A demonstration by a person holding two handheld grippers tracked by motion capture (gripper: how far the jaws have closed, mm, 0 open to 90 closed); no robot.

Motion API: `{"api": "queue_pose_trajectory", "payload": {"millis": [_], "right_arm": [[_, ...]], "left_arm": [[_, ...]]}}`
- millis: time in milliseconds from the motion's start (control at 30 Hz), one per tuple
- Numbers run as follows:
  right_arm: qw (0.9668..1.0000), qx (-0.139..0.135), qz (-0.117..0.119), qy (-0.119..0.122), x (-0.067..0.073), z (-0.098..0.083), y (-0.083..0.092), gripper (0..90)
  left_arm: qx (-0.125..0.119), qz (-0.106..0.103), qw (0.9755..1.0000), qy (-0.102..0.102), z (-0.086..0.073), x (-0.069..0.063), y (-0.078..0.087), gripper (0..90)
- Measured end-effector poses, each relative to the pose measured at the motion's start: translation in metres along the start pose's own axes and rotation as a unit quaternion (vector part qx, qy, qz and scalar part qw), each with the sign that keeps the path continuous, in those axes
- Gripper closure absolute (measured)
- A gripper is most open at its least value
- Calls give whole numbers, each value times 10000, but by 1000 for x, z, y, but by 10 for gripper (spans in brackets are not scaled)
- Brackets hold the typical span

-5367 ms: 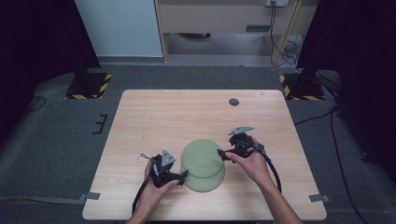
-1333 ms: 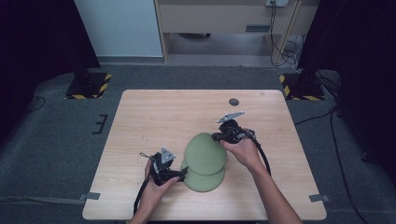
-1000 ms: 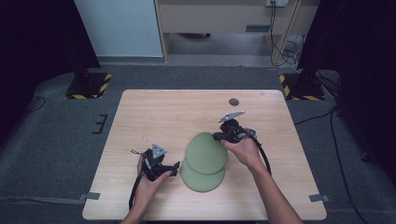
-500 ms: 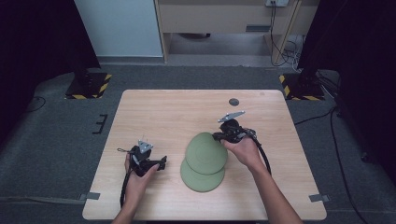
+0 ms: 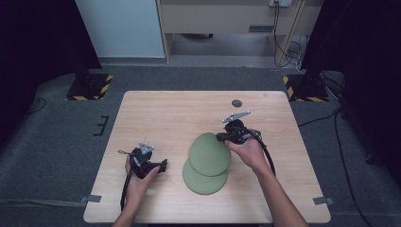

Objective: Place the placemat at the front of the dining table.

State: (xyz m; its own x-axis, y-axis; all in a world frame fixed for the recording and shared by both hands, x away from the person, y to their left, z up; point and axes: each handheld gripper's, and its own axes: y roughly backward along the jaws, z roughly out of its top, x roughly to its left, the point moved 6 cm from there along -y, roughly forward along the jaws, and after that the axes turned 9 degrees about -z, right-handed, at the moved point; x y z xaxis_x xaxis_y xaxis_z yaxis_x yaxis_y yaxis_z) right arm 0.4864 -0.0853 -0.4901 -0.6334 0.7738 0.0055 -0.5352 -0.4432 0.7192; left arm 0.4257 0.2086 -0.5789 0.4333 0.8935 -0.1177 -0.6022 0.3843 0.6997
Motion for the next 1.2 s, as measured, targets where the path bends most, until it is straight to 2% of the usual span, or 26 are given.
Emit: {"api": "queue_pose_trajectory", "payload": {"millis": [233, 867, 1200], "right_arm": [[10000, -88, -7, 3, -1, 7, 9, 859], [9995, -269, -5, -189, -8, 22, 28, 861], [9996, -241, -68, -158, -10, 27, 25, 861]], "left_arm": [[21, 18, 10000, -19, 0, 1, -1, 10], [36, 37, 10000, -8, 2, 3, -2, 4], [39, 25, 10000, -11, 2, 3, -2, 1]]}}
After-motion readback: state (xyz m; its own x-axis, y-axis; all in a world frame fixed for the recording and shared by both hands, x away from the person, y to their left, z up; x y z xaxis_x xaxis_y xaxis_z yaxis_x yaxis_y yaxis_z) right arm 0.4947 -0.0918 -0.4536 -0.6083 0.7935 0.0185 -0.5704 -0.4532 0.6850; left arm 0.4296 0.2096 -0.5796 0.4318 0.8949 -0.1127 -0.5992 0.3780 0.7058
